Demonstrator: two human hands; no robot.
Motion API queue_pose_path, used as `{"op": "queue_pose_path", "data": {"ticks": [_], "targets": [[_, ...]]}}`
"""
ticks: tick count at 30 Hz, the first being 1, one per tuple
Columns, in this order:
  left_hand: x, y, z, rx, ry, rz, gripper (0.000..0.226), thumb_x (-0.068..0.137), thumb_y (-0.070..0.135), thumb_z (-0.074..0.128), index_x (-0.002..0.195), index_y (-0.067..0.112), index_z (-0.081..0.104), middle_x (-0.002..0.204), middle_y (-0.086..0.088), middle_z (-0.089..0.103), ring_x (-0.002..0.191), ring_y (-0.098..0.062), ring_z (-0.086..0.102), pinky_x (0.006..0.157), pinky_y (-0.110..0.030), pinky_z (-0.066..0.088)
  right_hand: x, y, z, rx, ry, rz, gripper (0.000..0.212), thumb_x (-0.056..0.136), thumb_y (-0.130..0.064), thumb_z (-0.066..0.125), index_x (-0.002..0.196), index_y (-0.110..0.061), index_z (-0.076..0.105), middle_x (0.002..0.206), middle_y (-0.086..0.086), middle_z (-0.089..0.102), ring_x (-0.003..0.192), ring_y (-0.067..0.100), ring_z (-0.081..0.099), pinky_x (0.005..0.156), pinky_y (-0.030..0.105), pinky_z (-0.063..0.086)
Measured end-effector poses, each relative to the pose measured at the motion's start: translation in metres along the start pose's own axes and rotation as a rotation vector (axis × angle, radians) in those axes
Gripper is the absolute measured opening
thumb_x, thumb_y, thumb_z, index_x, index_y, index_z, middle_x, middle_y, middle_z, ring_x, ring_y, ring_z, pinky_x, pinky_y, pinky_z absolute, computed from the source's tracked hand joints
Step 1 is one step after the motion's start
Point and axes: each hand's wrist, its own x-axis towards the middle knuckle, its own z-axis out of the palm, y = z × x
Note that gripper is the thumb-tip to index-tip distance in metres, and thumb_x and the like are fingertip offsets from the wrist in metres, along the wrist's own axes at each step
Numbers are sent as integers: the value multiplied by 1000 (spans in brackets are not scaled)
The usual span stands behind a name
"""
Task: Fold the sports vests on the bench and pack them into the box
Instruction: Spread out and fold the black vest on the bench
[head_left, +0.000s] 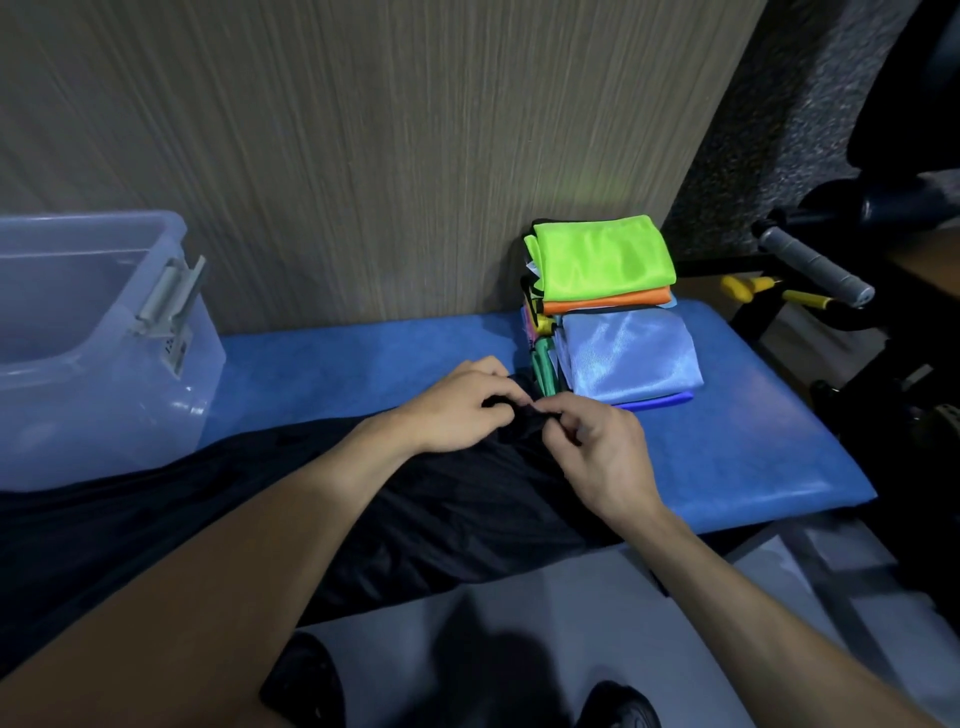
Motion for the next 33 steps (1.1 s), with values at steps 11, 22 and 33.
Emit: {"op": "queue_pose_path", "data": {"ticks": [11,22,33], "targets": [[-5,11,-11,-164,-81,39,18,85,36,70,97,22,70,109,-2,52,109,-17,50,101,-34,38,-7,4,-3,174,-9,58,26,88,-18,56,101,-34,72,62,-1,58,53,17,50,58,36,48],[-6,5,-18,-233,232,24,30,91,34,75,74,14,61,57,16,58,53,1,49,57,-20,38,-7,-1,-8,-72,-3,24,30,90,-23,68,116,-34,56,75,-9,57,61,10,53,62,37,47],[-10,4,-23,1,284,68,51,90,36,75,60,16,40,50,9,39,51,-5,39,52,-20,27,-2,-3,-5,-435,-114,-175,27,86,-20,70,113,-23,65,103,-2,44,91,25,50,62,39,49]]}}
